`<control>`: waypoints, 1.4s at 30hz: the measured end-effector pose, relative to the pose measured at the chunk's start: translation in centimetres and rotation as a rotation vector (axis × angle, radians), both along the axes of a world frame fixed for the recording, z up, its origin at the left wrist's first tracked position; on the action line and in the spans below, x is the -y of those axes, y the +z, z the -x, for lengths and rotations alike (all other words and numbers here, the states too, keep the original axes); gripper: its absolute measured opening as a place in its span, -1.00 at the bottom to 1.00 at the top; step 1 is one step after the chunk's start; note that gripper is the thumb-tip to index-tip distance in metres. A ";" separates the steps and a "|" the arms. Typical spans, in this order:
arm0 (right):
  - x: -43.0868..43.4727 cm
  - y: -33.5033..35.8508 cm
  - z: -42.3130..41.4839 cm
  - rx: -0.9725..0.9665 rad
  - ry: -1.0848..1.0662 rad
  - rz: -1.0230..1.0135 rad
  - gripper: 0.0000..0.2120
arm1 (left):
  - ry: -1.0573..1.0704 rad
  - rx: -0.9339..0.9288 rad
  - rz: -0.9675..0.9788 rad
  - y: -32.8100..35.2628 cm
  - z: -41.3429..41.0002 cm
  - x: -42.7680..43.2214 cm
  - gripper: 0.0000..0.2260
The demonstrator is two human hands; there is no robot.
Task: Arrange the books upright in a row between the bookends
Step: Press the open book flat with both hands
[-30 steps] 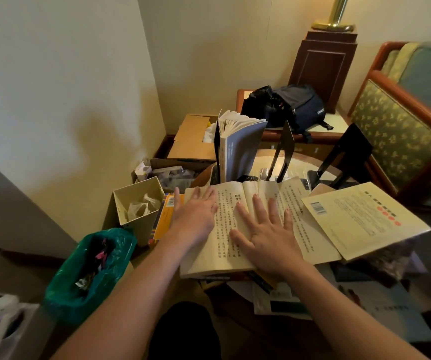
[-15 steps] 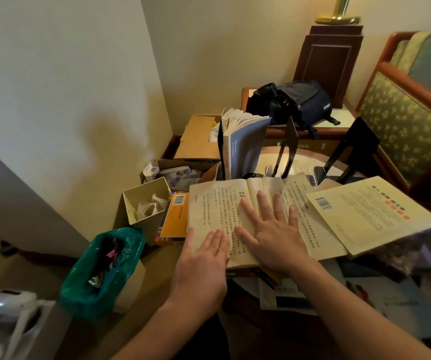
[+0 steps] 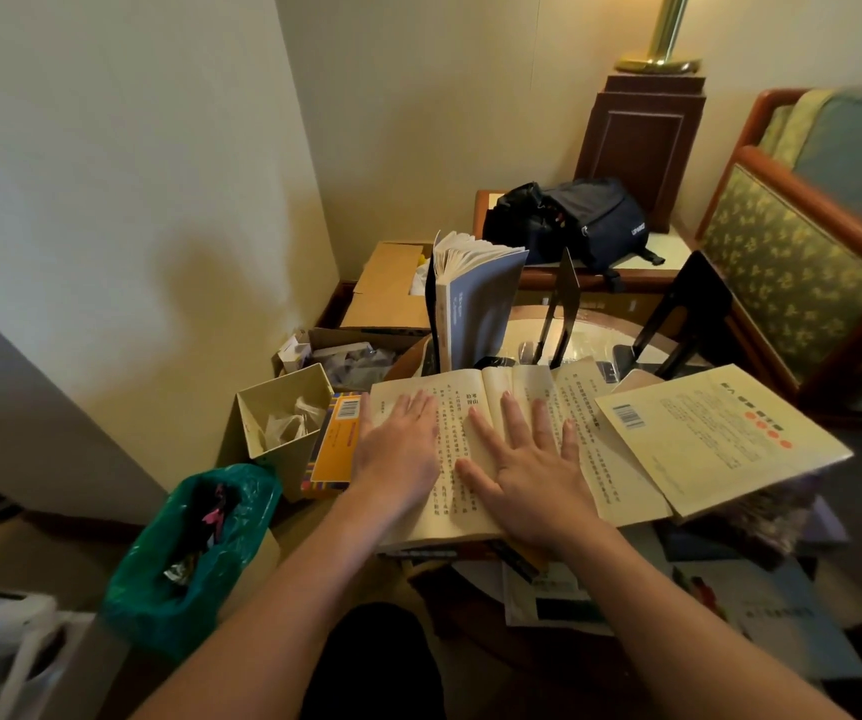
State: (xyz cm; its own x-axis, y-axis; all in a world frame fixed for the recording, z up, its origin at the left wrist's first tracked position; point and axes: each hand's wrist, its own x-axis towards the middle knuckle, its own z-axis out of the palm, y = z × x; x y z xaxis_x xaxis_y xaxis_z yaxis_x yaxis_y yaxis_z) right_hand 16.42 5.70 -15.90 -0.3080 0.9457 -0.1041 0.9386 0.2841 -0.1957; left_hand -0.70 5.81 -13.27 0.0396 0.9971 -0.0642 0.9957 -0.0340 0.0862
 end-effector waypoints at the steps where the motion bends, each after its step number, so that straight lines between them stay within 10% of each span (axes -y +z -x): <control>1: 0.0 0.0 0.0 0.000 -0.001 -0.002 -0.32 | -0.008 -0.007 -0.006 0.0 0.1 0.9 -0.52; 17: -0.2 -0.5 0.0 -0.002 -0.007 -0.023 -0.31 | -0.011 -0.076 0.043 0.4 0.5 2.0 -0.50; 42: 1.2 0.2 0.3 -0.025 -0.065 -0.084 -0.41 | 0.332 0.614 -0.049 -1.9 1.3 6.7 -0.28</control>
